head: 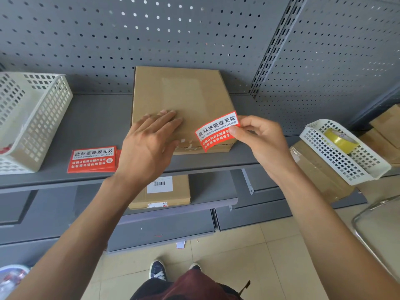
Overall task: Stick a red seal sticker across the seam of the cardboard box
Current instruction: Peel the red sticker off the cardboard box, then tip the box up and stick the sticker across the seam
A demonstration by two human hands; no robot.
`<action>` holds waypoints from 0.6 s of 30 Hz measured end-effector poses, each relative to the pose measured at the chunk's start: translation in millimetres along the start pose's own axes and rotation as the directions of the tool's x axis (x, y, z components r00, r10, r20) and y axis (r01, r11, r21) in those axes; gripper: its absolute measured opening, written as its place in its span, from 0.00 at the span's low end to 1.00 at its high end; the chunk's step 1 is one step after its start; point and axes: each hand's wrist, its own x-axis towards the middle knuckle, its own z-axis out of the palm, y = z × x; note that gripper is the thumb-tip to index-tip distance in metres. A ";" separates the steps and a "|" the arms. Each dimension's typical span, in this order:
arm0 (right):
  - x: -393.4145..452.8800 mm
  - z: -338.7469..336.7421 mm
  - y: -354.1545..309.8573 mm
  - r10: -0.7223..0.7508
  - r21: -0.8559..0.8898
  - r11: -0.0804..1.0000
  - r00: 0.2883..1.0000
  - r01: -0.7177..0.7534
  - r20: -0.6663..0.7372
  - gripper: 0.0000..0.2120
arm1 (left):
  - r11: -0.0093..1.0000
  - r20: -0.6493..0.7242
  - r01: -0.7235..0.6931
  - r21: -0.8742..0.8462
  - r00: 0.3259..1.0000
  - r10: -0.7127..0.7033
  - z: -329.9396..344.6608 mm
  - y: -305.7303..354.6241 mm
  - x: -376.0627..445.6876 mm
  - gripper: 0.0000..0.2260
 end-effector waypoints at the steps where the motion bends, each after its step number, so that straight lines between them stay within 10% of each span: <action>1: -2.0 0.0 2.9 0.003 0.056 0.998 0.999 -0.001 -0.036 0.01 | 1.000 -0.005 -0.005 -0.012 1.000 0.005 -0.7 -0.5 -0.5 0.19; 9: -29.8 18.9 13.9 0.133 0.302 0.949 0.984 -0.092 -0.116 0.03 | 0.952 -0.191 0.232 -0.201 0.944 -0.270 -14.5 2.0 -45.3 0.22; 18: -36.8 29.6 21.2 0.022 0.288 0.958 0.995 0.007 -0.096 0.12 | 0.824 -0.019 0.451 -0.343 0.874 -0.486 -18.3 18.9 -56.1 0.29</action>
